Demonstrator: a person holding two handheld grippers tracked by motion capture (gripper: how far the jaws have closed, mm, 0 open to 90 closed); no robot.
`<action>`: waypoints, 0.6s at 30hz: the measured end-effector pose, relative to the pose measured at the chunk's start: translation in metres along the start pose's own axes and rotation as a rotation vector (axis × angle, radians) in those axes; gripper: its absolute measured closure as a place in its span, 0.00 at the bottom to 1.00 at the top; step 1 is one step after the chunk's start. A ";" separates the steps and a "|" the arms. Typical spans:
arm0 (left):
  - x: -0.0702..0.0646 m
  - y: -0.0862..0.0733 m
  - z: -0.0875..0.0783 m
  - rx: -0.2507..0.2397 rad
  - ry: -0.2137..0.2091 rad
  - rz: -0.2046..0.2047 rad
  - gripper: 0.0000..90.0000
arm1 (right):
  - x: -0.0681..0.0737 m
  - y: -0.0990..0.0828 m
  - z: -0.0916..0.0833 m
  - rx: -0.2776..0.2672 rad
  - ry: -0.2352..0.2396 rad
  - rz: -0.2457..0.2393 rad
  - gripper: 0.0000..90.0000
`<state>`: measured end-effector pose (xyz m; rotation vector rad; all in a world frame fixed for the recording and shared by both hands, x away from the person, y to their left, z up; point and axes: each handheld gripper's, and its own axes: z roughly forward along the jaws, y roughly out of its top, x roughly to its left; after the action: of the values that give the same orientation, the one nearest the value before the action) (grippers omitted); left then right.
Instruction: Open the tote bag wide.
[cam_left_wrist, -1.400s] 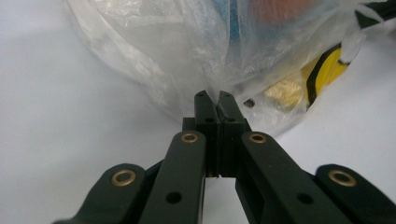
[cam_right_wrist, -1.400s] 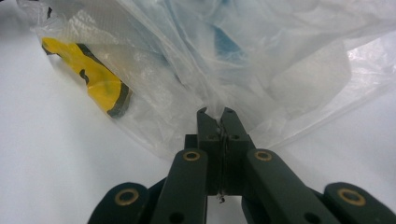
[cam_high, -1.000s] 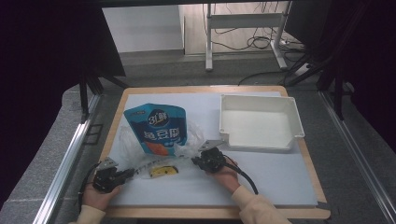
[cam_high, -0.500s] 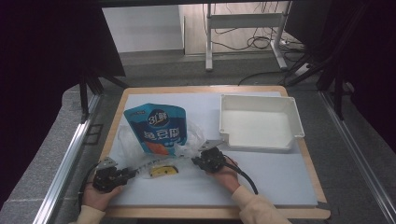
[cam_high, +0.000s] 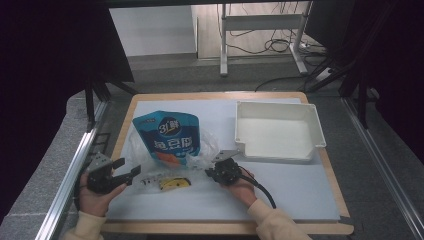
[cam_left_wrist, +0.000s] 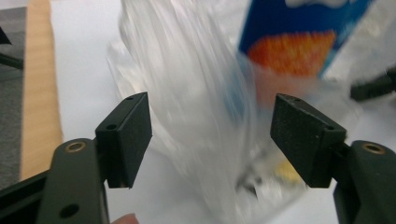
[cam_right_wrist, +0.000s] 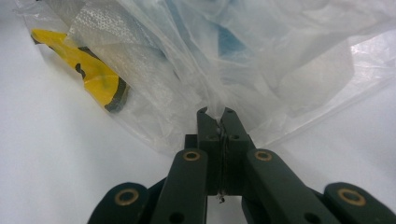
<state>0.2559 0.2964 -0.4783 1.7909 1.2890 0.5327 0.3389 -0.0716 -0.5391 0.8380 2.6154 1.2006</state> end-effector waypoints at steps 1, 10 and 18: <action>0.002 0.003 0.001 0.002 -0.003 -0.004 0.33 | 0.000 0.000 0.000 0.000 -0.001 -0.001 0.98; 0.022 0.029 0.030 0.054 -0.085 -0.047 0.51 | 0.000 0.000 0.000 -0.001 0.002 -0.001 0.98; 0.020 0.021 0.025 0.049 -0.145 -0.029 0.97 | 0.002 0.000 0.000 0.000 -0.005 -0.005 0.98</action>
<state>0.2934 0.3026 -0.4774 1.8130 1.2351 0.3507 0.3376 -0.0708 -0.5389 0.8322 2.6123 1.1954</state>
